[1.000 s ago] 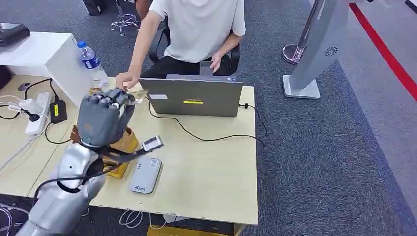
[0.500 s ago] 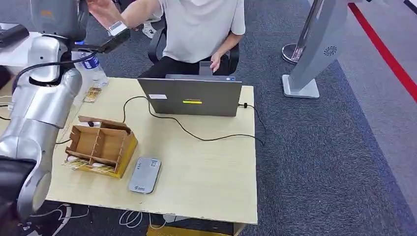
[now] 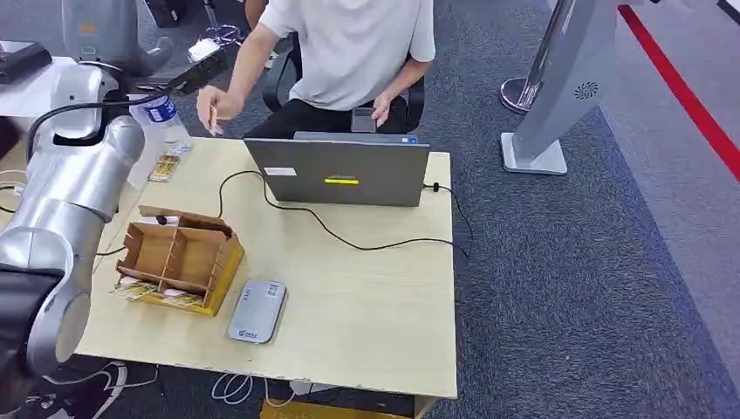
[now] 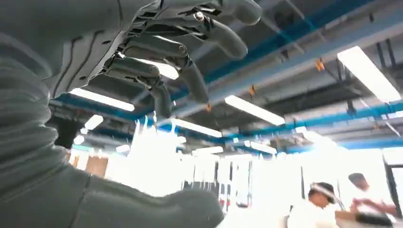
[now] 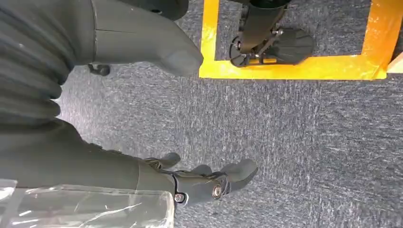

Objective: Pass the card to the sensor for recognition and then transmit it.

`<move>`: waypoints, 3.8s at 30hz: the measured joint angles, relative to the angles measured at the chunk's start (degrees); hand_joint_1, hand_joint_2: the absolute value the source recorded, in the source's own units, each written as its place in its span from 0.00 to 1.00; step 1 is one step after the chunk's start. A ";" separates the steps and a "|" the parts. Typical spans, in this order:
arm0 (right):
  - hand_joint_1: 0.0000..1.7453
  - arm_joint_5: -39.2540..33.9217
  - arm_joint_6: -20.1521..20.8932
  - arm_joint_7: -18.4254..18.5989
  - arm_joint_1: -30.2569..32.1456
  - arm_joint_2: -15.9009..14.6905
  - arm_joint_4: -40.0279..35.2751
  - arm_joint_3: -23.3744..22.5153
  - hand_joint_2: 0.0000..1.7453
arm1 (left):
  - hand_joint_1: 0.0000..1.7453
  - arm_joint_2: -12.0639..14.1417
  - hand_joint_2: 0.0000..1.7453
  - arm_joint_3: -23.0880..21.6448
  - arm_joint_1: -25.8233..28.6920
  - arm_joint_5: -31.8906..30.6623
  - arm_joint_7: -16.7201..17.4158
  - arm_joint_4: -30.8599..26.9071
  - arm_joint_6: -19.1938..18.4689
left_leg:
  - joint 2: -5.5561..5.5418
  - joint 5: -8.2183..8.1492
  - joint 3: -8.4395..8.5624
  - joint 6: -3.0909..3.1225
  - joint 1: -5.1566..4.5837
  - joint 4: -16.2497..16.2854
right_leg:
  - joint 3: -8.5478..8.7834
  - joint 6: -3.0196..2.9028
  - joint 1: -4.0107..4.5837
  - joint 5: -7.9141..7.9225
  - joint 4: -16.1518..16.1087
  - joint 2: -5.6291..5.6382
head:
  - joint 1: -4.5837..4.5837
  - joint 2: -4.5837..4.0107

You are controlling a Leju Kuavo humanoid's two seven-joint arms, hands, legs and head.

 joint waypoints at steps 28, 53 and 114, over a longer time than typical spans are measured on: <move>0.00 -2.29 -2.12 -3.32 4.78 0.02 0.15 -11.67 1.00 | 0.00 15.85 1.00 5.95 78.03 -1.88 4.00 -66.09 -6.03 | 0.22 -0.74 0.25 0.06 -0.05 -0.13 | 0.21 0.17 -0.04 -0.73 -0.06 0.23 | -0.02 0.00; 0.00 2.19 -1.18 -2.78 4.08 0.04 0.15 -12.74 1.00 | 0.00 12.24 1.00 11.10 76.35 -0.73 0.55 -54.90 -8.56 | 0.14 -0.71 0.33 0.07 -0.05 -0.12 | 0.31 0.15 -0.03 -0.71 -0.05 0.12 | -0.02 0.00; 0.00 5.20 -0.72 -3.15 3.76 0.04 0.15 -15.67 1.00 | 1.00 10.36 1.00 10.93 73.35 2.92 0.85 -50.09 -9.04 | 0.14 -0.71 0.32 0.07 -0.04 -0.12 | 0.32 0.15 -0.03 -0.71 -0.05 0.12 | -0.02 0.00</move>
